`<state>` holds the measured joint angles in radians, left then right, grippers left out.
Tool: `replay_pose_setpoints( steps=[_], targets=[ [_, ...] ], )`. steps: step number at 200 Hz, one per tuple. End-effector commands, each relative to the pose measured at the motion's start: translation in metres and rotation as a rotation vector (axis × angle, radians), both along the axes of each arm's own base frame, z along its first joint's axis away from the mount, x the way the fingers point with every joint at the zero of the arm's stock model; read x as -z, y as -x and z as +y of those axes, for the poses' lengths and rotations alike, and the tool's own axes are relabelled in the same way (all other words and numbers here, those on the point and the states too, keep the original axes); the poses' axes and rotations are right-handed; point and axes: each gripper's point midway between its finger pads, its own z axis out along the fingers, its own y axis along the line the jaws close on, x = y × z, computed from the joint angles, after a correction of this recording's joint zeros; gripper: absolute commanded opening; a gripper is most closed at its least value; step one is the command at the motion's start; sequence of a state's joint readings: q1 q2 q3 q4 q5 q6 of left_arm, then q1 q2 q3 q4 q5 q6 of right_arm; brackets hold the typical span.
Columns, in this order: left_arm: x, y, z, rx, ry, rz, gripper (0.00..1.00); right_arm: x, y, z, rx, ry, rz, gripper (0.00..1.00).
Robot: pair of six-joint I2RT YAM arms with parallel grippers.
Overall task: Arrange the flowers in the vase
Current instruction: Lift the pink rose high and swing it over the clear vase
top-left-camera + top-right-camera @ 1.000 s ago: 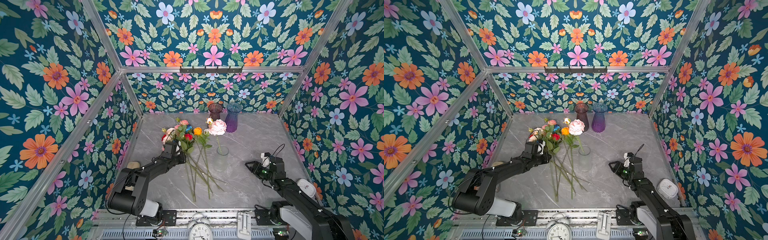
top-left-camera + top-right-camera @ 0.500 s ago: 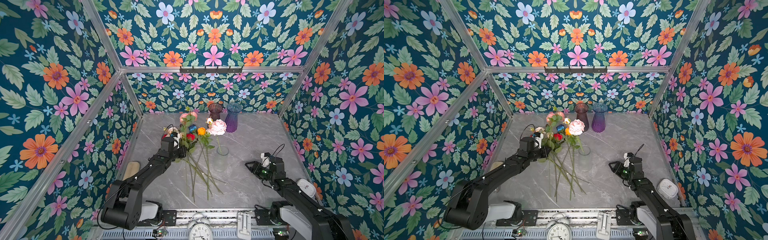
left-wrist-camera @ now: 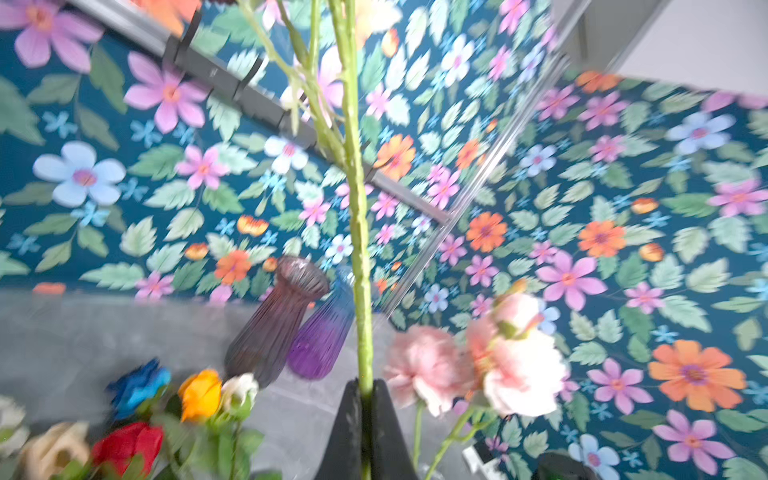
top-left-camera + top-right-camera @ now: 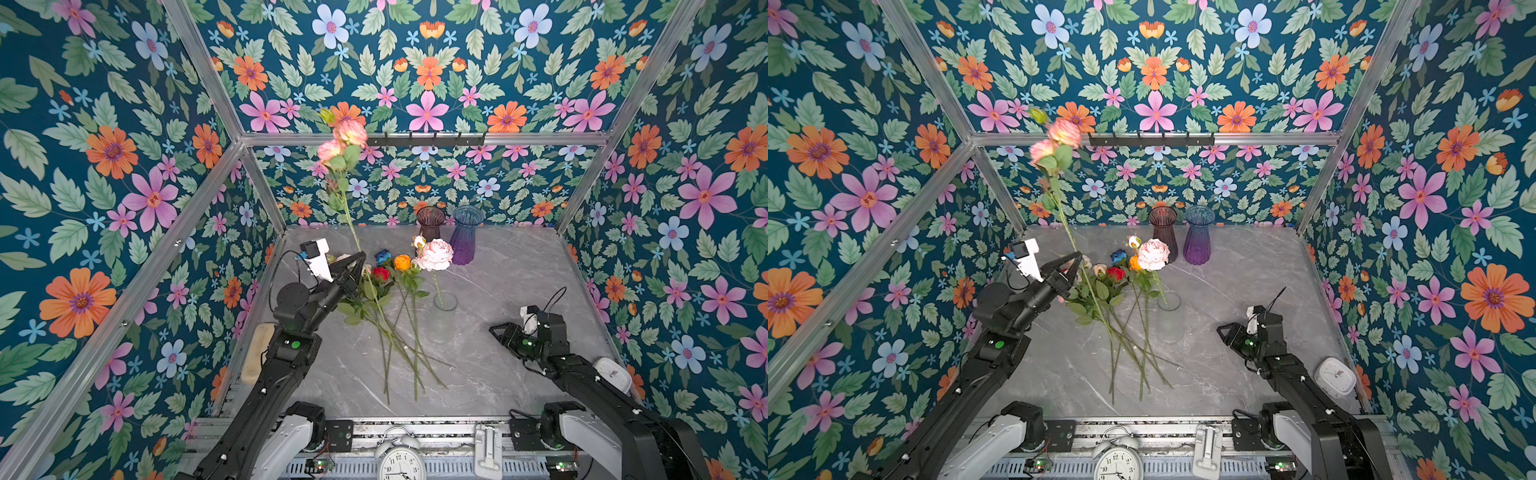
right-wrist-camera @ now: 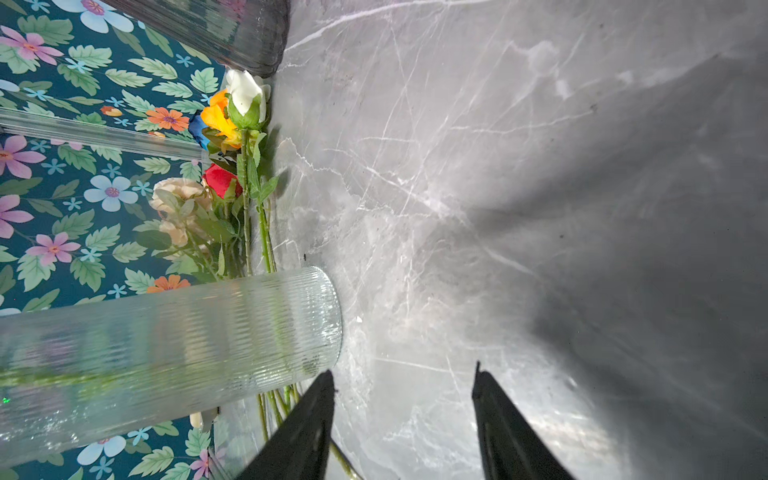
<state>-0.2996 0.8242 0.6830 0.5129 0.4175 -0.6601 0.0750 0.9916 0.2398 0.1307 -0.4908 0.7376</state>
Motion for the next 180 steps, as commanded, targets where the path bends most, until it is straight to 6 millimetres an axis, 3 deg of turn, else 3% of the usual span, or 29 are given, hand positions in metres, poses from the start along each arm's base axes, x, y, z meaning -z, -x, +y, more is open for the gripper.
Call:
replay_pose_setpoints(
  steps=[1,26,42,62,84,108,135,180],
  targets=[
    [-0.073,0.038,0.007,0.075,0.177,-0.249,0.00,-0.008,-0.006,0.001,-0.003,-0.007,-0.036,0.55],
    [-0.120,0.066,0.005,0.188,0.291,-0.413,0.00,-0.008,-0.006,0.001,-0.003,-0.008,-0.036,0.55],
    [-0.148,0.086,-0.008,0.290,0.326,-0.524,0.00,-0.007,-0.006,0.001,-0.003,-0.008,-0.033,0.55],
    [-0.172,0.103,-0.039,0.392,0.315,-0.621,0.00,-0.007,-0.005,0.002,-0.004,-0.009,-0.032,0.55],
    [-0.183,0.108,-0.090,0.441,0.228,-0.643,0.00,-0.007,-0.005,0.001,-0.003,-0.008,-0.032,0.55],
    [-0.179,0.109,-0.150,0.493,0.095,-0.662,0.00,-0.008,-0.005,0.001,-0.003,-0.009,-0.036,0.55],
    [-0.153,0.098,-0.211,0.519,-0.083,-0.632,0.00,-0.008,-0.005,0.001,-0.002,-0.008,-0.038,0.55],
    [-0.102,0.087,-0.281,0.484,-0.401,-0.596,0.00,-0.009,-0.005,0.000,0.001,-0.004,-0.043,0.55]
  ],
)
